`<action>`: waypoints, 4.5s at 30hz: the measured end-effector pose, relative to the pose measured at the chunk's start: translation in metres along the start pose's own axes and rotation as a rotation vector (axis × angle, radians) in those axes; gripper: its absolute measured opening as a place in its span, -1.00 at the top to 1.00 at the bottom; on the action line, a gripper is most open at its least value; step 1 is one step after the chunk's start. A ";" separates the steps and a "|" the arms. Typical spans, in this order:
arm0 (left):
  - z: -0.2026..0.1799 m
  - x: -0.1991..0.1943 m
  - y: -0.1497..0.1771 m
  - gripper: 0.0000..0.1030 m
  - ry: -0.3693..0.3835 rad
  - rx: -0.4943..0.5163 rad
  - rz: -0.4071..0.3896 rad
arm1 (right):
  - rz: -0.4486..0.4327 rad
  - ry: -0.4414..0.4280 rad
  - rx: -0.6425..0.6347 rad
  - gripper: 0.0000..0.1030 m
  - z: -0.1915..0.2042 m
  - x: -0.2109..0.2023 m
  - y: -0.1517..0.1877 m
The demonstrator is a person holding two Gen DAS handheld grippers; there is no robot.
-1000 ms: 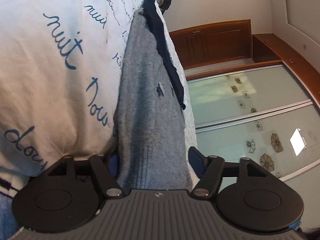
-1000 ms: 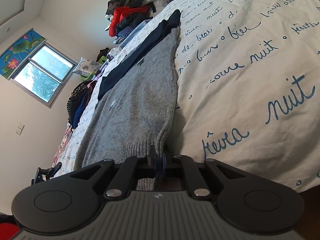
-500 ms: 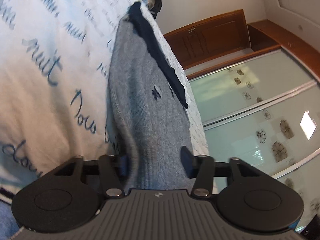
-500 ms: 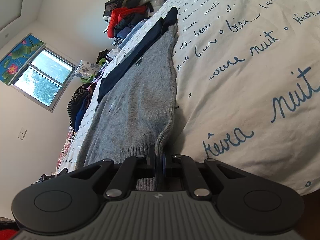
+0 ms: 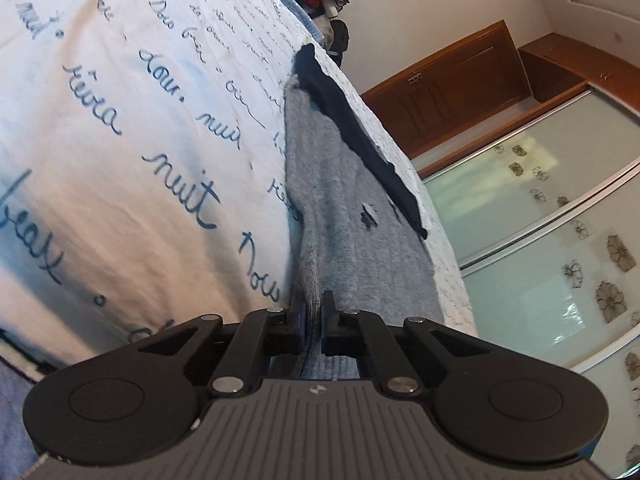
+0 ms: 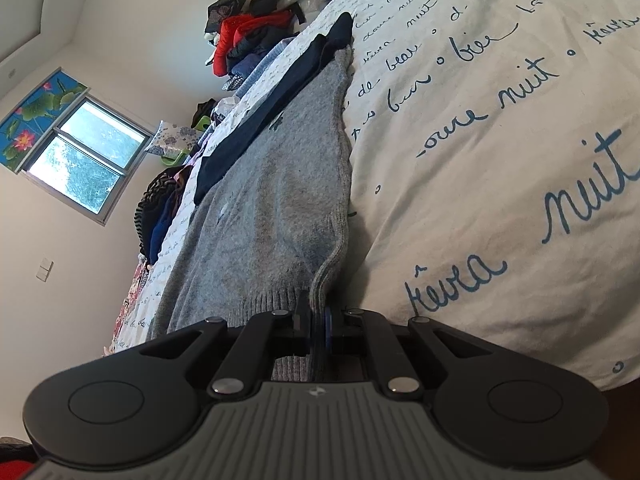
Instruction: Fold small clothes
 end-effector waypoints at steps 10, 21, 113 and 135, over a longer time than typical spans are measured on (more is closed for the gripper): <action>0.000 0.021 0.010 0.52 0.071 -0.060 0.053 | -0.002 -0.044 0.057 0.88 -0.010 0.001 -0.002; -0.018 0.014 0.009 0.89 -0.001 0.061 0.005 | -0.013 -0.018 -0.006 0.89 -0.002 0.000 0.000; -0.140 0.170 -0.284 0.90 -0.140 0.241 -0.209 | -0.314 -0.235 0.053 0.89 0.034 0.130 -0.293; -0.107 0.240 -0.321 0.90 -0.240 0.178 -0.173 | -0.284 -0.155 0.142 0.89 0.000 0.194 -0.335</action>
Point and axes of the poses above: each gripper's, at about its wrist camera, not at the fingertips, and x roughly the way its jaws point, z to its left, y to its underside, the point moved 2 cm from there along x, roughly the way its jaws point, and after that the axes turned 2 degrees about z, right-handed, at the moved point
